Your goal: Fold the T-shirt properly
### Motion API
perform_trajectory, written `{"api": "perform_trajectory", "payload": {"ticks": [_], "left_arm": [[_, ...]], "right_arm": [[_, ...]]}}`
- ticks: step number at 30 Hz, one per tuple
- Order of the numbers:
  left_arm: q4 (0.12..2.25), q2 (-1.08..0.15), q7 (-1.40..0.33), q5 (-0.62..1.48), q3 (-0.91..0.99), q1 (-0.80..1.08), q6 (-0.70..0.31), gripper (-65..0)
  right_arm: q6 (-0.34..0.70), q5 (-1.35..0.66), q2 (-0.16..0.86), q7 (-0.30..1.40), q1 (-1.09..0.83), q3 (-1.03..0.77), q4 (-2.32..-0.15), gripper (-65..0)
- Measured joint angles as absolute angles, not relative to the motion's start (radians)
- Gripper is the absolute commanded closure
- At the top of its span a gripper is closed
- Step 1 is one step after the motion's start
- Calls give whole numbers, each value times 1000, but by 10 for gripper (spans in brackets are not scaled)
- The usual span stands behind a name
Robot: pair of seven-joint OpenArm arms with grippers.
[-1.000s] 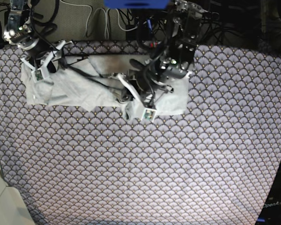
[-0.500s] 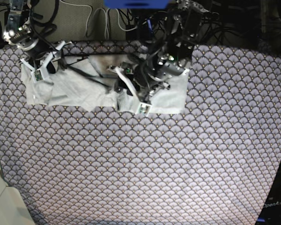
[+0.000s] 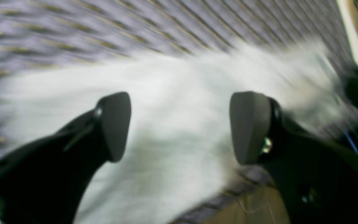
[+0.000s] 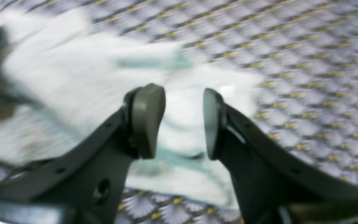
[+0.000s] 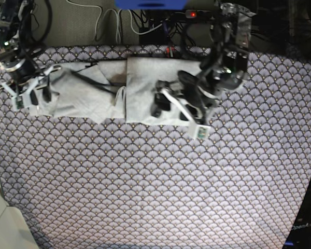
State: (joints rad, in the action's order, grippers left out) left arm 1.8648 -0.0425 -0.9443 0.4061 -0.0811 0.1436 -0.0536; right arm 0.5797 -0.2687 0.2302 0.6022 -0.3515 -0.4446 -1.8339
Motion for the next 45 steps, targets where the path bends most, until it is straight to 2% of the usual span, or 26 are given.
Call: {"api": "perform_trajectory", "payload": {"ticks": [8,11,13,15,17,30,34,39,45], "left_arm": [[1721,-76,-943,410,-28,140,-58,-475],[1703,-69,-942,413,-31,136,-60,-390],[1703,-69,-942,416,-35,136,-61,-323],[1706,-69,-942,416,-36,135,-64,-279],[1707,-69,-946,416,-38,129,-64,-253],[1704,-70,-946,417,-36,116,-64,-251],[1703,-70,-945,416,-35,105,-64,-251],[1703,-67,-945,416,-39,105,-64,-251],[1703,-67,-945,416,-39,105,-64,-251]], "right_arm": [[583,-281,228,622,-267,-538,-1750,-257],[589,-273,234,691,-218,-561,-1655,-257],[633,-273,250,707,-184,-567,-1595,-257],[694,-279,250,711,-154,-594,-1541,-257],[695,-277,249,724,-131,-618,-1496,-257],[695,-276,249,844,-102,-657,-1468,-251],[694,-277,288,870,-71,-694,-1473,-255],[694,-278,303,996,-47,-701,-1567,-260],[694,-289,288,1142,5,-731,-1649,-339]]}}
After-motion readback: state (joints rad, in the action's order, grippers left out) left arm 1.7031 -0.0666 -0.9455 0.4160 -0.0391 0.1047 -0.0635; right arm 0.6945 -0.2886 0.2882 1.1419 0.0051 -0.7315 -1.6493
